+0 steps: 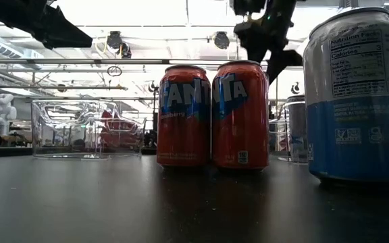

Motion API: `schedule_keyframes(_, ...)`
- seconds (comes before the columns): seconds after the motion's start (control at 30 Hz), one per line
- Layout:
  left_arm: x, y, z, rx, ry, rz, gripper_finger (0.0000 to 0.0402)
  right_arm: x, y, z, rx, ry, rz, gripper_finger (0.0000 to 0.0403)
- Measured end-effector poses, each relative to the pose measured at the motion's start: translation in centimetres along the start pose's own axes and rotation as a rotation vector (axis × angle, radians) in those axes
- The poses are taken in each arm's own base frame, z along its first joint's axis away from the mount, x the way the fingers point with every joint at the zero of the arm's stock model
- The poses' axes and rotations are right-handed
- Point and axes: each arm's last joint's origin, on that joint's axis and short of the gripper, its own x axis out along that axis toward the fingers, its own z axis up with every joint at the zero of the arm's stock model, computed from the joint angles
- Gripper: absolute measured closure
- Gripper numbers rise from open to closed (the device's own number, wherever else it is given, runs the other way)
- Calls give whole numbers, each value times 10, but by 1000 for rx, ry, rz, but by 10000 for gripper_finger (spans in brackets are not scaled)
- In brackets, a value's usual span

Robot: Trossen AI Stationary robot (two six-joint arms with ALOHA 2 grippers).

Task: Sort soda cans
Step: Put the white soda can into the top right transparent bin

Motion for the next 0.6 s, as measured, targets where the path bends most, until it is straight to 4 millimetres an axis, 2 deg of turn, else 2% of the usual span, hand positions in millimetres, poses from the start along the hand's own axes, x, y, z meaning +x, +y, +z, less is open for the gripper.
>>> schedule_keyframes(0.4,0,0,0,0,0,0,230,-69,-23,-20,116,-237,-1,157)
schedule_keyframes(0.5,0,0,0,1,0,0,230,-78,-33,-28,164,-250,-65,157)
schedule_keyframes(0.6,0,0,0,0,0,0,230,-79,-40,-34,192,-219,-136,157)
